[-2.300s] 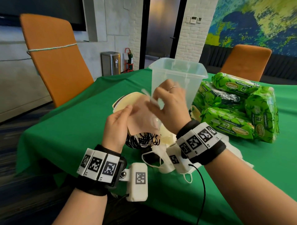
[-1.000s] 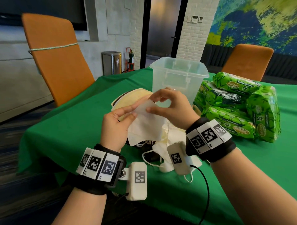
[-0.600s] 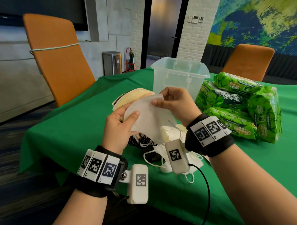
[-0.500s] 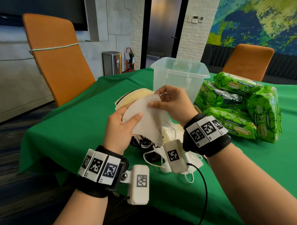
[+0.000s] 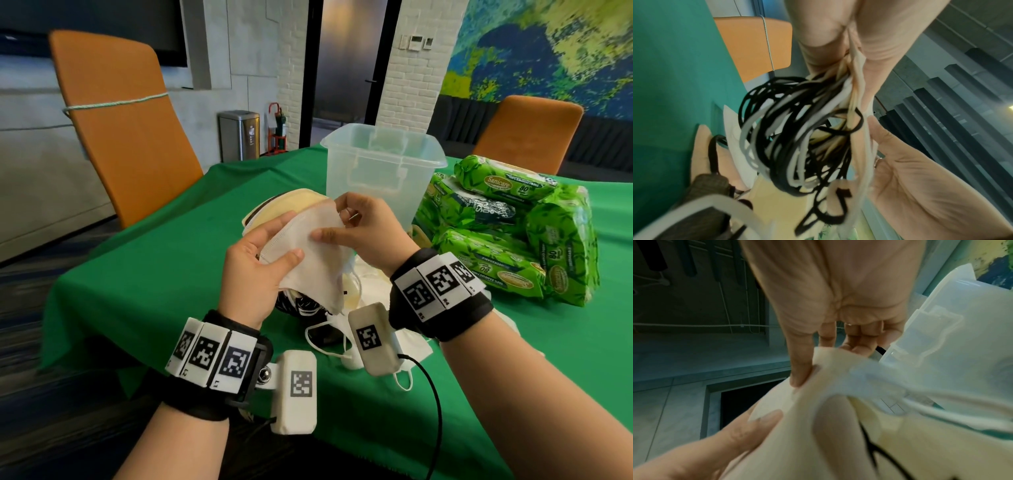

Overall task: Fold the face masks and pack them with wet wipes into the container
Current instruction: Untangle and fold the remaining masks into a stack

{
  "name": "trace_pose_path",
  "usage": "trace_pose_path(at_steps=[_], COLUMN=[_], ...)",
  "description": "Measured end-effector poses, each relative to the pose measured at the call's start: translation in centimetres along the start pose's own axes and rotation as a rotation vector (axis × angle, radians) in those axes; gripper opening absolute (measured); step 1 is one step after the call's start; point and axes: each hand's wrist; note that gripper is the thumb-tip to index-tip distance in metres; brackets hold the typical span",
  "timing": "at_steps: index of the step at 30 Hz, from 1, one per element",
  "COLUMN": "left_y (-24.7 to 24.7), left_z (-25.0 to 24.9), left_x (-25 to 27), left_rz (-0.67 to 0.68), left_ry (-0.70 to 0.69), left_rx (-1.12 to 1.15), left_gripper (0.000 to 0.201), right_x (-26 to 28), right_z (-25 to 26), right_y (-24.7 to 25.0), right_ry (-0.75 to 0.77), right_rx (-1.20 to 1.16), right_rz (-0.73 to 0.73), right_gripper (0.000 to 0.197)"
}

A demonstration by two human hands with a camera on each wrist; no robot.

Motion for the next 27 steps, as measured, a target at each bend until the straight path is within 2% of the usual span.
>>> trace_pose_path(at_steps=[3,7,9,12,14,17,20,22,24,25,26,27], left_y=[0.2,0.6,0.9,1.0,0.8,0.1,-0.8,-0.7,-0.3,-0.1,0.0,0.0], left_z=[0.1,0.7,0.7,0.8,0.8,0.4,-0.5,-0.7,-0.4,-0.2,-0.1,0.2], left_x=[0.0,-0.2,-0.3,-0.4,-0.2,0.1,0.4,0.5,0.6,0.5,0.5,0.4], left_rz=[-0.012,-0.038,-0.049,-0.046,-0.034,-0.01,-0.005,0.022,0.027,0.011,-0.01,-0.021], left_ry=[-0.016,-0.028,-0.041,-0.049,-0.059,-0.077,-0.052,-0.006,-0.027,-0.037,-0.036,-0.046], left_rx=[-0.026,-0.043,-0.074,-0.113,-0.146,-0.127,0.064,0.191,0.142,0.103,0.067,0.03], left_gripper=[0.051,0.041,0.036,0.038,0.042,0.042,0.023,0.025,0.023,0.016,0.01,0.017], right_x=[0.6,1.3,1.1,1.0,1.2,2.2,2.9,2.9,2.6,2.5,2.4,2.3], right_z=[0.0,-0.4,-0.8,-0.6,0.3,1.6,2.1,2.1,1.9,1.9,1.8,1.7], right_y=[0.1,1.3,2.1,3.2,3.1,1.1,-1.5,-2.0,-1.6,-1.4,-1.1,-0.8], right_ry=[0.078,0.037,0.003,0.018,0.078,0.173,0.186,0.144,0.102,0.105,0.115,0.128], right_rx=[0.014,-0.082,-0.118,-0.095,-0.037,0.057,0.067,-0.04,-0.156,-0.171,-0.126,-0.034], right_rz=[-0.055,-0.059,-0.191,-0.506,-0.556,-0.384,-0.059,0.102,0.17,0.169,0.142,0.098], right_gripper=[0.033,0.023,0.024,0.021,0.032,0.041,0.023,0.027,0.029,0.022,0.013,0.011])
Point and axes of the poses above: each hand's wrist, its own x-axis away from the middle knuckle, its own y-axis out of the back of the hand, z = x × y, and after that the axes turned 10 degrees about -y, right-handed
